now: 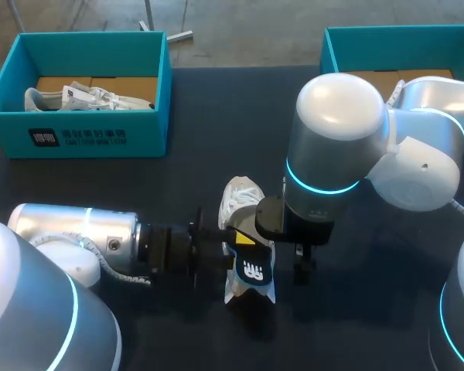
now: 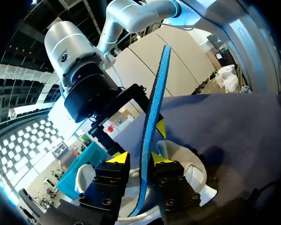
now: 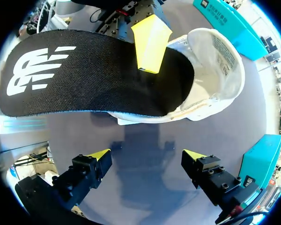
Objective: Take the shoe out of the shoebox, open the shoe tongue, remove and reinsert the insole, then place the shoe into the shoebox
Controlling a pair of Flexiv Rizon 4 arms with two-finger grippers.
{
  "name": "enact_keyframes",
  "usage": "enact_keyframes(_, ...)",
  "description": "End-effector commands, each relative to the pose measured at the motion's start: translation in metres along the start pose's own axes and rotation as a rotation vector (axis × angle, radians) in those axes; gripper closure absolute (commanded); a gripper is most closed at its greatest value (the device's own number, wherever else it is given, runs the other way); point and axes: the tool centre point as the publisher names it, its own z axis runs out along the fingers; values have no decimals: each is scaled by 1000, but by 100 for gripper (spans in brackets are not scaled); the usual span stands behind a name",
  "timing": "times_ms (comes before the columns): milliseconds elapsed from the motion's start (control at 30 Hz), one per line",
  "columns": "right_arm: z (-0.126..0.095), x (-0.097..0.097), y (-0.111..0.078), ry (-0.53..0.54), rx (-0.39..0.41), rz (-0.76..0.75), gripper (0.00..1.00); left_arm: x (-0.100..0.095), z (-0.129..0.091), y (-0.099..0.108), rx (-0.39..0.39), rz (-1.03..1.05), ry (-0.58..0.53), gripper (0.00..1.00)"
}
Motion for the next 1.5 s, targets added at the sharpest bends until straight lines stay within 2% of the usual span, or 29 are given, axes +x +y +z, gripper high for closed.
enact_keyframes(33, 2, 0, 1, -1, -1, 1, 0, -2, 3, -7, -17, 4, 14, 73)
enact_keyframes(267, 2, 0, 1, -1, -1, 1, 0, -1, 11, -4, -57, -7, 58, 82)
enact_keyframes(300, 2, 0, 1, -1, -1, 1, 0, -1, 12, -4, -62, -7, 60, 87)
enact_keyframes(333, 2, 0, 1, -1, -1, 1, 0, -1, 12, -3, -67, -7, 64, 97)
enact_keyframes(367, 2, 0, 1, -1, -1, 1, 0, -1, 12, -3, -72, -5, 66, 100)
enact_keyframes(633, 2, 0, 1, -1, -1, 1, 0, 2, 10, 3, -68, 3, 60, 100)
enact_keyframes(1033, 2, 0, 1, -1, -1, 1, 0, 1, 7, 29, -71, 24, 20, 100)
enact_keyframes(1167, 2, 0, 1, -1, -1, 1, 0, 1, 7, 29, -71, 24, 20, 100)
enact_keyframes(1200, 2, 0, 1, -1, -1, 1, 0, -1, 9, 37, -76, 23, 14, 100)
enact_keyframes(1500, 2, 0, 1, -1, -1, 1, 0, -3, 11, 44, -105, 21, 5, 100)
